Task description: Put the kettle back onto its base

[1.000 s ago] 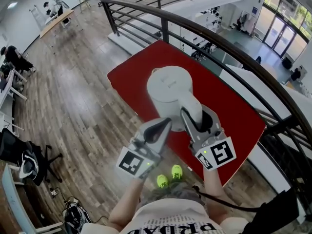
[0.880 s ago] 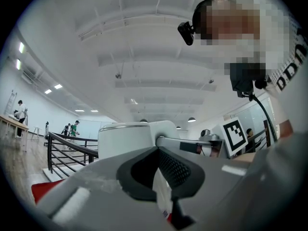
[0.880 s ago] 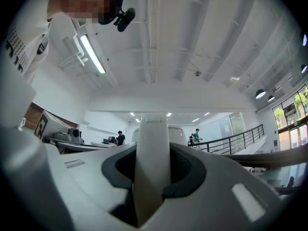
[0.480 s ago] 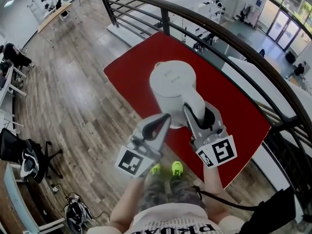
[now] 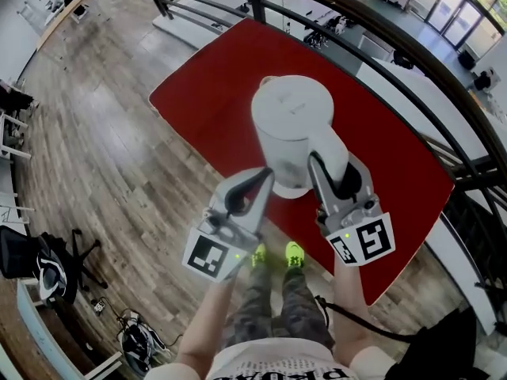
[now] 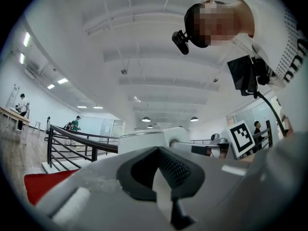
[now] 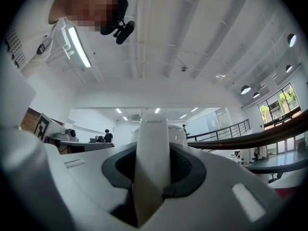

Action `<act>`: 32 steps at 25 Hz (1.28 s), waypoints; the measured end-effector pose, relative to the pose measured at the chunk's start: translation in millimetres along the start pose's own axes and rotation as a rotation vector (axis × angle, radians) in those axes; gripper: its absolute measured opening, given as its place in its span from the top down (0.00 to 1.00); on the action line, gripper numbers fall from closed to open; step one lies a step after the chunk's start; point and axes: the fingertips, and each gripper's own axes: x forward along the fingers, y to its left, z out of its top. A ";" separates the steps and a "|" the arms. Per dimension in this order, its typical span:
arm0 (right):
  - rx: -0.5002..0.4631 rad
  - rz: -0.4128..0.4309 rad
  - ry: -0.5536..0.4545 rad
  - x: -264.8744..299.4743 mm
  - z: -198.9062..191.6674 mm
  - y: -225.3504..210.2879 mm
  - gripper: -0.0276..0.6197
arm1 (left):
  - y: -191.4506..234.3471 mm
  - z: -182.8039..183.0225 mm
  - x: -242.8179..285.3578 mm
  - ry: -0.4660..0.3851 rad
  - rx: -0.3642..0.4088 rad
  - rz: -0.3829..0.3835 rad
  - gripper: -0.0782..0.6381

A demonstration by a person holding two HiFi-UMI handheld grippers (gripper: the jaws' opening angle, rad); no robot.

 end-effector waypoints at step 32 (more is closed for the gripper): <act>0.016 0.016 0.013 -22.0 -124.7 -16.6 0.77 | 4.8 -124.7 24.5 0.036 0.042 0.195 0.89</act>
